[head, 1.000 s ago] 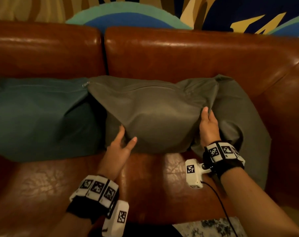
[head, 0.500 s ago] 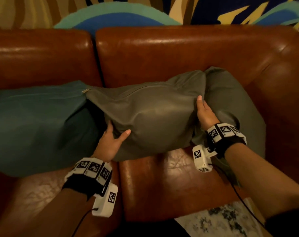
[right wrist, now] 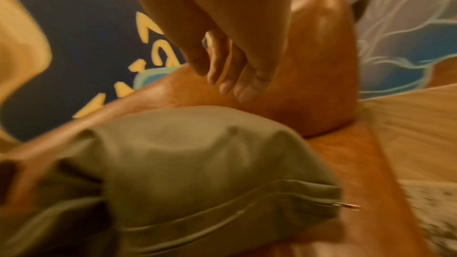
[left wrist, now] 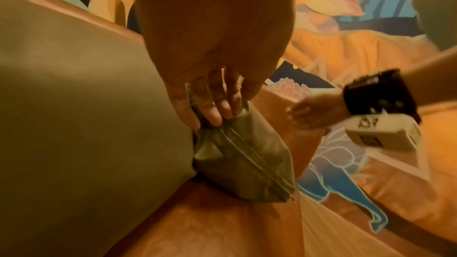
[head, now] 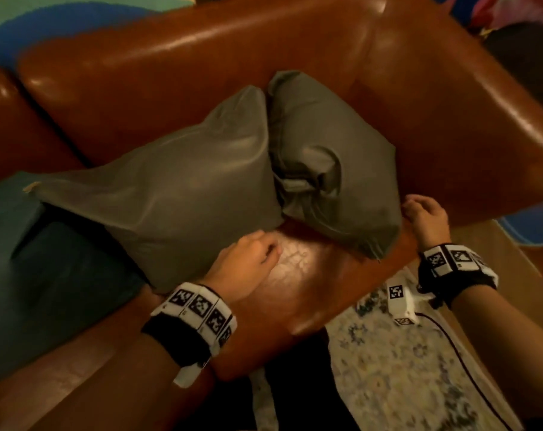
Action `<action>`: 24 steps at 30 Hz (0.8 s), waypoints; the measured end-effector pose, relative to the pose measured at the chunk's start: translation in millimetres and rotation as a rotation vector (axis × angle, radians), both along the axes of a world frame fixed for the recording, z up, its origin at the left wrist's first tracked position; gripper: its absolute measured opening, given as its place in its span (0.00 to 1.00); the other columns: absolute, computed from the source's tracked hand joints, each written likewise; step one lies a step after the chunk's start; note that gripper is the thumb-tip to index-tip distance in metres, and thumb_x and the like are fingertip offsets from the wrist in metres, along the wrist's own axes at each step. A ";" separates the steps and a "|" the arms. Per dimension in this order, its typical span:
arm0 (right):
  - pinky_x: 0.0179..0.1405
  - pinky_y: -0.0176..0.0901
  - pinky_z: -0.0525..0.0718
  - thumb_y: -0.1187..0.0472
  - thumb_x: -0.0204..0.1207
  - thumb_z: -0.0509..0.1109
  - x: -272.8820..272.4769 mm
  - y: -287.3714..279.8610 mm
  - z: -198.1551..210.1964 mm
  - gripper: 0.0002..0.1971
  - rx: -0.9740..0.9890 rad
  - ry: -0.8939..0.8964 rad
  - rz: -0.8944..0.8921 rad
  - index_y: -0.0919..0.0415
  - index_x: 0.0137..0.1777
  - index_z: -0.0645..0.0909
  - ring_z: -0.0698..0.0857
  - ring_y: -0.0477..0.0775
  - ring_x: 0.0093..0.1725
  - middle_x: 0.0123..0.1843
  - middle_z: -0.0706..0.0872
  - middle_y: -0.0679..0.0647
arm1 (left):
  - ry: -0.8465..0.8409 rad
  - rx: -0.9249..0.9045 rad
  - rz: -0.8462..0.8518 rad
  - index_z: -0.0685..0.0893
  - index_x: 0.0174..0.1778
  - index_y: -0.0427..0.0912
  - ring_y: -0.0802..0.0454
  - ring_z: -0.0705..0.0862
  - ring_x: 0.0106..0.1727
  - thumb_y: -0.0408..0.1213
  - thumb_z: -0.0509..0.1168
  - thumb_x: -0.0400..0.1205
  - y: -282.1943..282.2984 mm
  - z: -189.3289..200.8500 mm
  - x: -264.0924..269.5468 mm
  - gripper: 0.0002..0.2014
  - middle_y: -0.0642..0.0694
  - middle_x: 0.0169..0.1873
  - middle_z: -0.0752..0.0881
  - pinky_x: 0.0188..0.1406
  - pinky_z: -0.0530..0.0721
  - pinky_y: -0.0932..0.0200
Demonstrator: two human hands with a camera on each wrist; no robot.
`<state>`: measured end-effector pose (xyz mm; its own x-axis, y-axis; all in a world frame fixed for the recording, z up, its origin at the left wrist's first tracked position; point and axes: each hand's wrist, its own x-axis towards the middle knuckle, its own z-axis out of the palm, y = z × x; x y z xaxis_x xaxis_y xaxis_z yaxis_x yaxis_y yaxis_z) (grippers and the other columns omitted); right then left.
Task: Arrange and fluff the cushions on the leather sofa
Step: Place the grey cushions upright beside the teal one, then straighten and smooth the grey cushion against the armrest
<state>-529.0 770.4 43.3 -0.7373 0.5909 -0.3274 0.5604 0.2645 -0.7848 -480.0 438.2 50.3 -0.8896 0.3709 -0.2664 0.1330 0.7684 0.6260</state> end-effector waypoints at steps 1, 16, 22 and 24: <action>0.67 0.58 0.80 0.60 0.83 0.66 1.7 15.2 -13.7 0.17 -0.015 -0.091 -0.004 0.61 0.70 0.79 0.82 0.57 0.60 0.69 0.83 0.65 | 0.013 0.046 0.042 0.80 0.57 0.47 0.45 0.82 0.55 0.49 0.58 0.85 15.3 -1.8 -11.7 0.12 0.48 0.53 0.80 0.55 0.79 0.49; 0.56 0.37 0.80 0.60 0.75 0.77 -18.8 79.6 -91.8 0.33 -0.046 -0.101 0.236 0.57 0.79 0.70 0.83 0.49 0.61 0.63 0.83 0.51 | 0.081 0.340 0.642 0.70 0.78 0.49 0.52 0.85 0.53 0.32 0.74 0.77 116.7 -42.6 -124.4 0.34 0.47 0.51 0.86 0.52 0.78 0.73; 0.52 0.44 0.90 0.66 0.74 0.77 -46.0 115.9 4.1 0.28 -0.197 0.068 0.274 0.58 0.73 0.74 0.90 0.47 0.47 0.50 0.90 0.53 | 0.301 0.377 0.539 0.83 0.56 0.50 0.64 0.82 0.52 0.41 0.74 0.76 128.8 39.1 -179.4 0.14 0.51 0.51 0.86 0.53 0.81 0.69; 0.46 0.41 0.91 0.66 0.75 0.76 -48.7 126.8 41.9 0.29 -0.271 0.125 0.327 0.50 0.74 0.72 0.92 0.45 0.44 0.47 0.93 0.53 | 0.360 0.417 0.498 0.83 0.57 0.48 0.66 0.82 0.51 0.39 0.73 0.77 138.3 66.2 -201.3 0.13 0.53 0.53 0.84 0.52 0.78 0.75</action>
<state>-577.7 897.1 85.3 -0.9151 0.2249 -0.3348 0.3777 0.1871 -0.9068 -681.4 576.5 116.4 -0.9847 -0.0925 0.1479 0.0826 0.4992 0.8625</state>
